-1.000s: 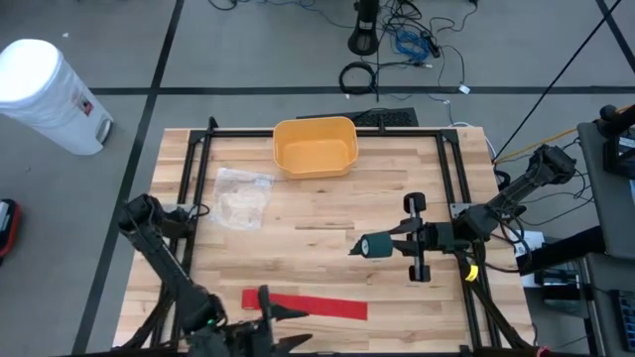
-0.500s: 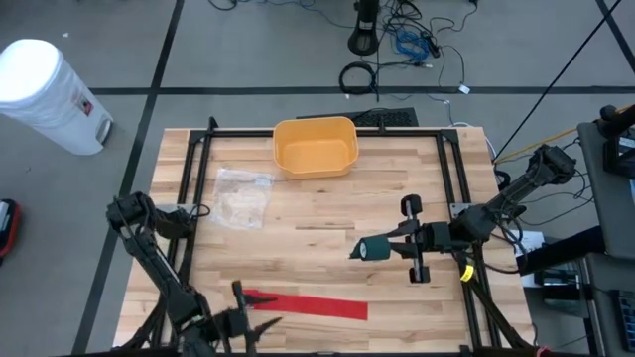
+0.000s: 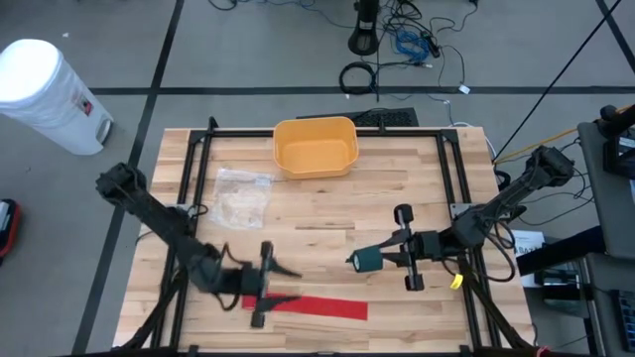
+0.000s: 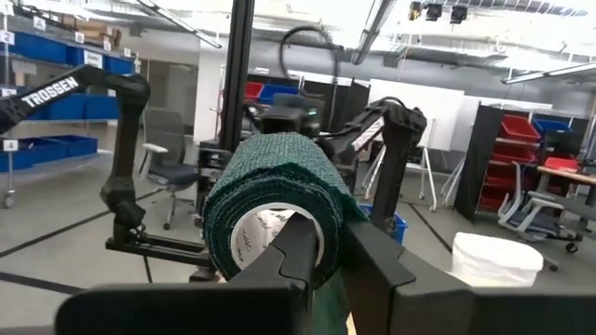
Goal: Roll bandage
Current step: Roll the green bandage
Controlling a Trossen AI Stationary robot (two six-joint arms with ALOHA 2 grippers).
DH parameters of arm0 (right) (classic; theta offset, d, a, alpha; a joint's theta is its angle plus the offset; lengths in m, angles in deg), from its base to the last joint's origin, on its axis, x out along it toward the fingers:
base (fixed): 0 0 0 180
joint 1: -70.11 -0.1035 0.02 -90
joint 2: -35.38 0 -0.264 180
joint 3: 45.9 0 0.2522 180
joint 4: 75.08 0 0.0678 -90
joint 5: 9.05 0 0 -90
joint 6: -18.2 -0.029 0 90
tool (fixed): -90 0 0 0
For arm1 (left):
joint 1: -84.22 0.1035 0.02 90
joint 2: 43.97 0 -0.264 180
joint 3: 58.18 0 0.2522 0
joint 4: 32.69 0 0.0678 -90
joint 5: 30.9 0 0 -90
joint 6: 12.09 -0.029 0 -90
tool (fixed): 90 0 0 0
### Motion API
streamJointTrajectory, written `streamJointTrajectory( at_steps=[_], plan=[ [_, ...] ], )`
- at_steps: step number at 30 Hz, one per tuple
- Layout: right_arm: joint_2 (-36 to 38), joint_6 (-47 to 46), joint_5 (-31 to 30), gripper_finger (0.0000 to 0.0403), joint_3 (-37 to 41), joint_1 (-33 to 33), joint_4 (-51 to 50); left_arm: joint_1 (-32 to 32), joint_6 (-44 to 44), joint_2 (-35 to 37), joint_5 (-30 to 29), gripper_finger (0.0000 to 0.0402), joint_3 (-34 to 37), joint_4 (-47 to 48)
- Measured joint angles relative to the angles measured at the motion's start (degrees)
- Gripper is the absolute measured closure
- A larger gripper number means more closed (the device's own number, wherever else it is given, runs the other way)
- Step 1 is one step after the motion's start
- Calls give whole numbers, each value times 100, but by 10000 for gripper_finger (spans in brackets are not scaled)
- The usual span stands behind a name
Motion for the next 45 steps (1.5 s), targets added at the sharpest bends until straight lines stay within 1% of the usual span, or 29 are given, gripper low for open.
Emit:
streamJointTrajectory(
  at_steps=[3,6,9,11,16,19,23,28,31,35,37,40,45],
  plan=[
    [-20,-105,-4,369,0,0,-9,439,-150,36,54,187,0,35],
    [-87,-172,-19,369,0,0,-19,785,-96,49,367,187,0,-44],
    [-206,-164,-32,369,0,2,-33,968,9,47,739,187,0,-103],
    [-294,-129,-32,369,0,11,-47,1054,40,7,791,187,0,-126],
    [-412,-48,-51,369,0,13,-36,1078,-279,-155,778,187,-3,-182],
    [-470,-123,-57,369,0,13,-31,1074,-287,-199,631,187,-108,-212],
    [-584,-192,-88,369,0,15,-51,1076,-444,-202,611,187,-203,-211],
    [-747,-198,-552,369,0,17,-61,1081,-451,-220,601,187,-253,-211],
    [-821,-196,-680,369,0,28,-56,1094,-456,-323,446,187,-260,-185],
    [-872,-142,-652,369,0,82,22,1111,-605,-528,156,187,-260,-323],
    [-868,-146,-656,369,0,130,38,1113,-664,-625,116,186,-260,-375],
    [-868,-148,-666,369,0,133,34,1113,-725,-698,108,178,-260,-582],
    [-868,-148,-649,369,0,131,32,1157,-742,-698,107,150,-260,-620]
  ],
)
